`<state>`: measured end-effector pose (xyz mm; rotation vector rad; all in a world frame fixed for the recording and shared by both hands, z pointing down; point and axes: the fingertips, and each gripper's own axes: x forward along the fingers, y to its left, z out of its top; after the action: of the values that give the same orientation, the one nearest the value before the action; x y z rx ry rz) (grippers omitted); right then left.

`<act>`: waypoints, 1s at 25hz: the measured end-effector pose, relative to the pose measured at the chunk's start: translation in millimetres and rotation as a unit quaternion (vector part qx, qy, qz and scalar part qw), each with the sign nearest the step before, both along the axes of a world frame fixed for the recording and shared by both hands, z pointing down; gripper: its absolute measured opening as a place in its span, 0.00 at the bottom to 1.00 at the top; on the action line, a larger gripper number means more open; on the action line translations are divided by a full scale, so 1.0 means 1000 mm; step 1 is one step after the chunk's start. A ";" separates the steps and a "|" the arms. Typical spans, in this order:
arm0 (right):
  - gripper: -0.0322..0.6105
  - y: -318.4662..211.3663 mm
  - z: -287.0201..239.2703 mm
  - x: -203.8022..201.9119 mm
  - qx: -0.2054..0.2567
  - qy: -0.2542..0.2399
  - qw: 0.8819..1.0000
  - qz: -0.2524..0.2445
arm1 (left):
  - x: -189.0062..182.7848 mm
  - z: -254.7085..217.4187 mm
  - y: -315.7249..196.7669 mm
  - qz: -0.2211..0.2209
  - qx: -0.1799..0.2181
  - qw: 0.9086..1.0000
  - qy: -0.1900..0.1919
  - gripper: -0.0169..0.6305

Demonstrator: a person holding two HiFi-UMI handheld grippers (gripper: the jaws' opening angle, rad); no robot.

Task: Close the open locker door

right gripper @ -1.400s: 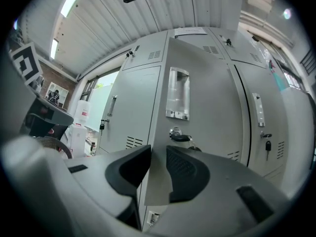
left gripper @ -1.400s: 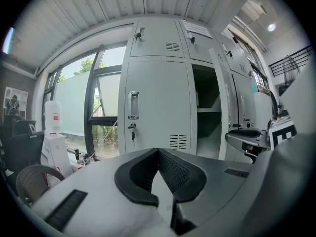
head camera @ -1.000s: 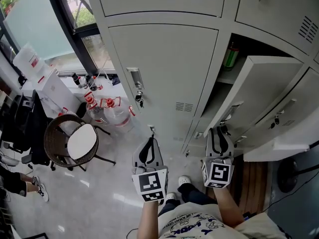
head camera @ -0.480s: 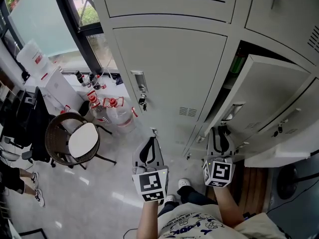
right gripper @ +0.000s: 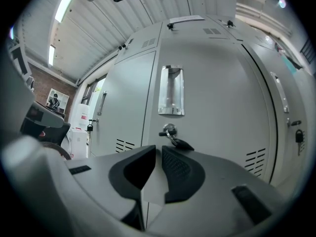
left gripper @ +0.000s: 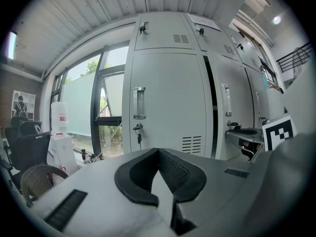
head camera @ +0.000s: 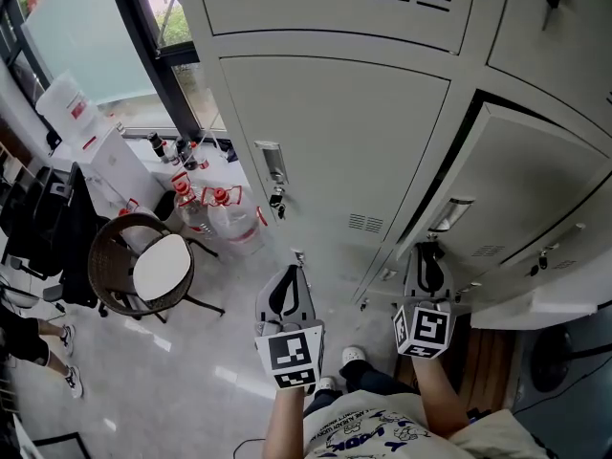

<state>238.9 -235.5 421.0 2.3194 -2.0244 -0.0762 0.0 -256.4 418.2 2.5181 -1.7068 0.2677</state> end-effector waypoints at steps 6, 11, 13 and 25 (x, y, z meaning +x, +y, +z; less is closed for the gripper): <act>0.11 -0.010 0.002 0.003 -0.002 0.000 1.000 -0.002 | -0.001 0.003 -0.007 -0.008 -0.002 1.000 0.000 0.03; 0.11 -0.016 0.004 0.007 -0.003 -0.002 1.000 -0.002 | -0.001 0.005 -0.012 -0.013 -0.004 1.000 0.000 0.03; 0.11 -0.019 0.004 0.008 -0.004 -0.003 1.000 -0.001 | -0.001 0.005 -0.013 -0.015 -0.005 1.000 0.000 0.03; 0.11 -0.030 0.005 0.018 -0.004 -0.011 1.000 -0.003 | 0.003 0.007 -0.020 -0.020 -0.007 1.000 -0.003 0.03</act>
<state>257.0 -265.5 425.6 2.3193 -2.0384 -0.0426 2.7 -276.0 425.6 2.4726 -1.7508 0.2842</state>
